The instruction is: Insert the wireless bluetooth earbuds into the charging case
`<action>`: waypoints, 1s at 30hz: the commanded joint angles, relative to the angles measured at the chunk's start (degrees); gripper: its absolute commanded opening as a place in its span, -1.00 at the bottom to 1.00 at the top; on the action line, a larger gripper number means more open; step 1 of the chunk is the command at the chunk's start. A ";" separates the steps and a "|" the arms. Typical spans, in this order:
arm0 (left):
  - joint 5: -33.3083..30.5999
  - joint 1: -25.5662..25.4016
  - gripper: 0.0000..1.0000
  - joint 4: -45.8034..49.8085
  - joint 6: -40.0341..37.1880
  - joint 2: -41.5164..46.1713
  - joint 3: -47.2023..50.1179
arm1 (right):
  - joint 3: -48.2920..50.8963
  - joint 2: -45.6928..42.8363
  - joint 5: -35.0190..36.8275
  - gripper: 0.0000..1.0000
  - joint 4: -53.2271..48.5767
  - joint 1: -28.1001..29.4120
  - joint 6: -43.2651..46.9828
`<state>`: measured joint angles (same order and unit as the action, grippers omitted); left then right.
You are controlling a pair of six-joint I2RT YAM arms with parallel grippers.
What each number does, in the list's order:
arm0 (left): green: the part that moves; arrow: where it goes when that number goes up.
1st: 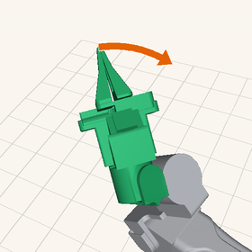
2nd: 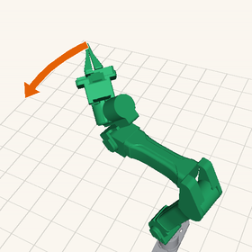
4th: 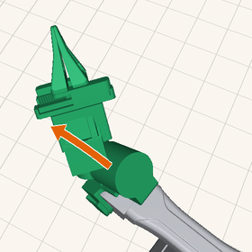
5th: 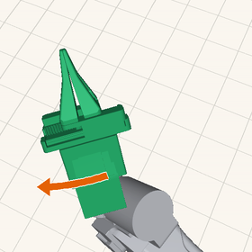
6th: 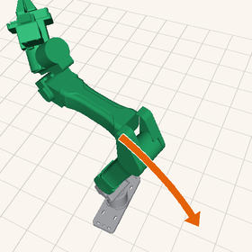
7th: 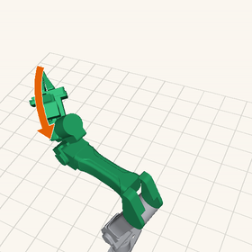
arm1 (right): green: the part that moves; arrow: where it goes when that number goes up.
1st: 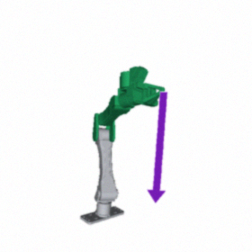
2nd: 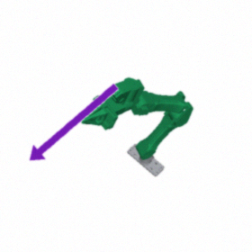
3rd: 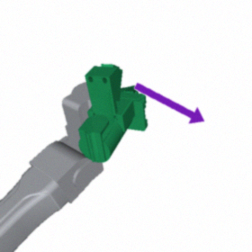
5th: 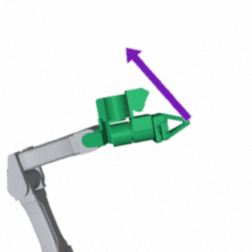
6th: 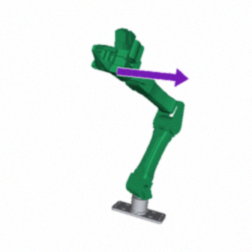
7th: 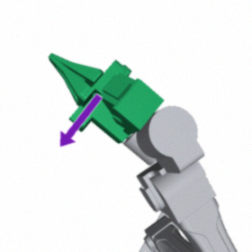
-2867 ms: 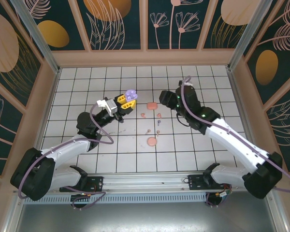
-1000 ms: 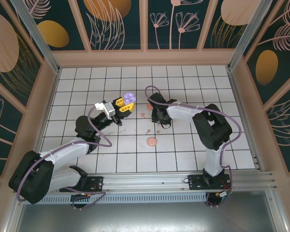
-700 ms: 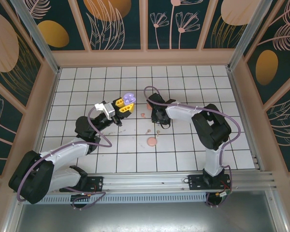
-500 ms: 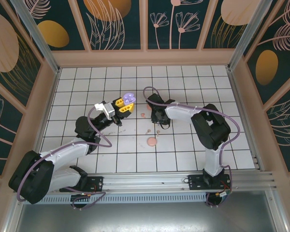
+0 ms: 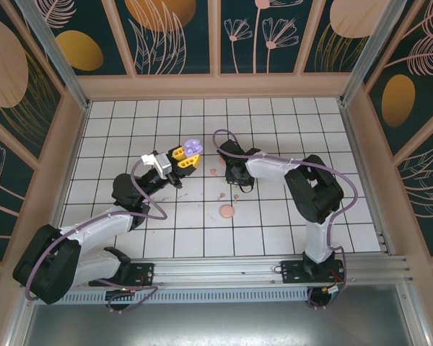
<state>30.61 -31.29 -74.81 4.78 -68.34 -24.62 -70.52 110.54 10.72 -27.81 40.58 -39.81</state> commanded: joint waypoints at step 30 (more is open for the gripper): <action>0.59 -0.26 -1.00 1.78 -1.43 1.10 -2.09 | -4.80 -27.16 2.99 -0.64 -0.04 2.49 2.96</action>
<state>30.68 -31.29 -73.63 4.54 -68.23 -25.06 -70.94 87.13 12.14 -27.70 42.92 -39.72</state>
